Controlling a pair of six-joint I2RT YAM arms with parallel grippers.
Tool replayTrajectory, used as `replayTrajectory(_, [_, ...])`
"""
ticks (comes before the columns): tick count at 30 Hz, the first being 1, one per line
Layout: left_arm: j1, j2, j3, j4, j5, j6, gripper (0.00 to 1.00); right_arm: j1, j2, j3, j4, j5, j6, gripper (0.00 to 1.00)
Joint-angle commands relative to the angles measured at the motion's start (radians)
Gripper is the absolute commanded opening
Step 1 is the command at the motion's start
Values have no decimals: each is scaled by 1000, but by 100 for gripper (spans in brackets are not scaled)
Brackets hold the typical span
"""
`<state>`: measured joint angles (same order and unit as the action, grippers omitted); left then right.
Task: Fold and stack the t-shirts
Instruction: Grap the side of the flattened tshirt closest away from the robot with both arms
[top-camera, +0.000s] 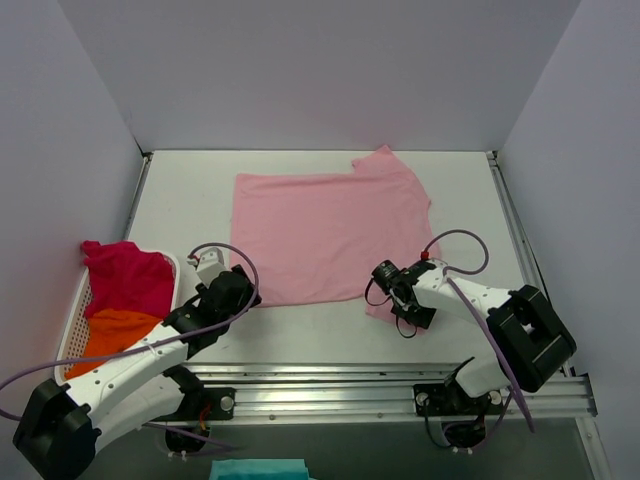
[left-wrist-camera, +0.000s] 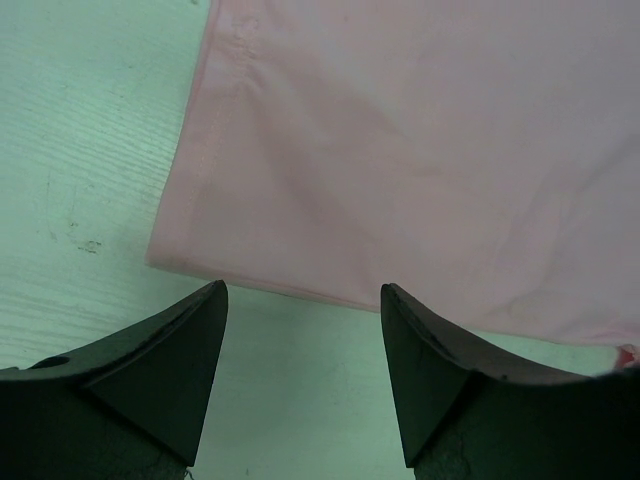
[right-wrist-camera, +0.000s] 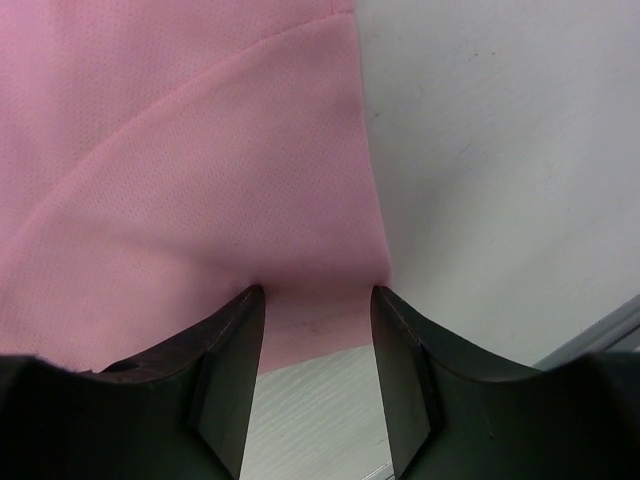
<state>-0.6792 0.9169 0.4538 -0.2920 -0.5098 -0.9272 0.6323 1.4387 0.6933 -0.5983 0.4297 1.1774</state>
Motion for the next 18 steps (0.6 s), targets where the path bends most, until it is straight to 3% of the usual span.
replayTrajectory(1, [-3,-35,17,-21,-32,13,72,-6,28,-20,6,-60,-42,43])
replayTrajectory(11, [-3,-67,14,-45,-45,8,72,-10,69,-29,68,-177,-146,25])
replayTrajectory(14, [-3,-67,14,-45,-44,8,72,-9,92,-20,75,-201,-179,29])
replayTrajectory(17, [-3,-66,11,-41,-42,10,72,-9,118,-6,84,-224,-217,42])
replayTrajectory(18, [-3,-64,11,-42,-42,10,72,-11,121,-6,97,-242,-234,51])
